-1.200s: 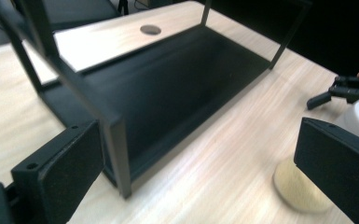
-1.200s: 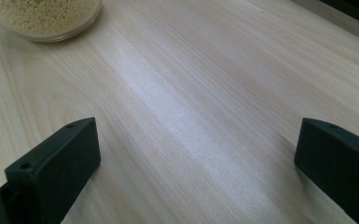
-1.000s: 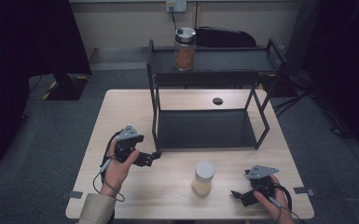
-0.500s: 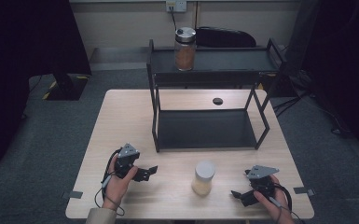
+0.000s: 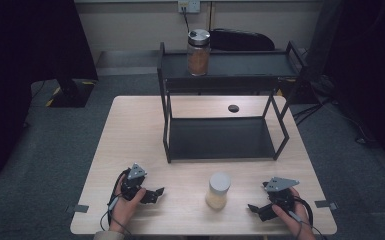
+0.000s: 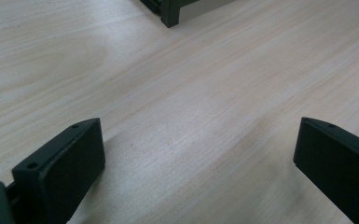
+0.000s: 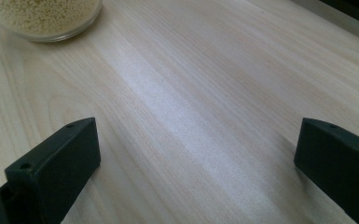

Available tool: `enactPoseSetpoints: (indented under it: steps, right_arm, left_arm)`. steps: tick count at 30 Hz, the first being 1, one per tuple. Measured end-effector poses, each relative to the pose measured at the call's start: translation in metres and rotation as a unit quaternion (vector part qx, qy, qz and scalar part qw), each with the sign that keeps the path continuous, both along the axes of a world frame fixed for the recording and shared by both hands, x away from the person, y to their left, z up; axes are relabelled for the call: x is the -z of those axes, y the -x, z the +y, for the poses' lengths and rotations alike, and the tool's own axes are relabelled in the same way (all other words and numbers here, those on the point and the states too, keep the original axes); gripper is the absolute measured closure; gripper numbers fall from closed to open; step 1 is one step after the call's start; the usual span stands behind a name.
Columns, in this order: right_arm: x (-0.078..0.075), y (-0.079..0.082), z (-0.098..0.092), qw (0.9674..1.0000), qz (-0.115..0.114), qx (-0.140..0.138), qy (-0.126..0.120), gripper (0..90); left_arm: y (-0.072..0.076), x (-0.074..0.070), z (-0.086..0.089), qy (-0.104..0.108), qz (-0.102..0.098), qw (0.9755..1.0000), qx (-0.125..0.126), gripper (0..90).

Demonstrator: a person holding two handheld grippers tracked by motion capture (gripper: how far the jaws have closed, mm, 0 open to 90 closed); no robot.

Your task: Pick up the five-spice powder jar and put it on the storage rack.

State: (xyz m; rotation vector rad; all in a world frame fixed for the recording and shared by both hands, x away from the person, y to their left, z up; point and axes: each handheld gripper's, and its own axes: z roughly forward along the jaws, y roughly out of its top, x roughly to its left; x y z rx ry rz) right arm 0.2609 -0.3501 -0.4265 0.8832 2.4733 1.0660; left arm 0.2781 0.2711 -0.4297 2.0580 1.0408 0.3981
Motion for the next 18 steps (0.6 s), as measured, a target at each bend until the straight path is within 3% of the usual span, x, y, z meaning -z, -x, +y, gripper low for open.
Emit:
enactPoseSetpoints:
  steps: [4, 18]
  right_arm:
    - [0.0, 0.0001, 0.0, 1.0, 0.0, 0.0, 0.0, 0.0]
    - [-0.0002, -0.0001, 0.0002, 1.0, 0.001, 0.0, 0.001, 0.0]
  left_arm:
    - [0.003, -0.0032, -0.0112, -0.045, -0.012, 0.9988, 0.013, 0.0]
    - [0.0035, -0.0025, -0.0111, -0.044, -0.013, 0.9989, 0.012, 0.0]
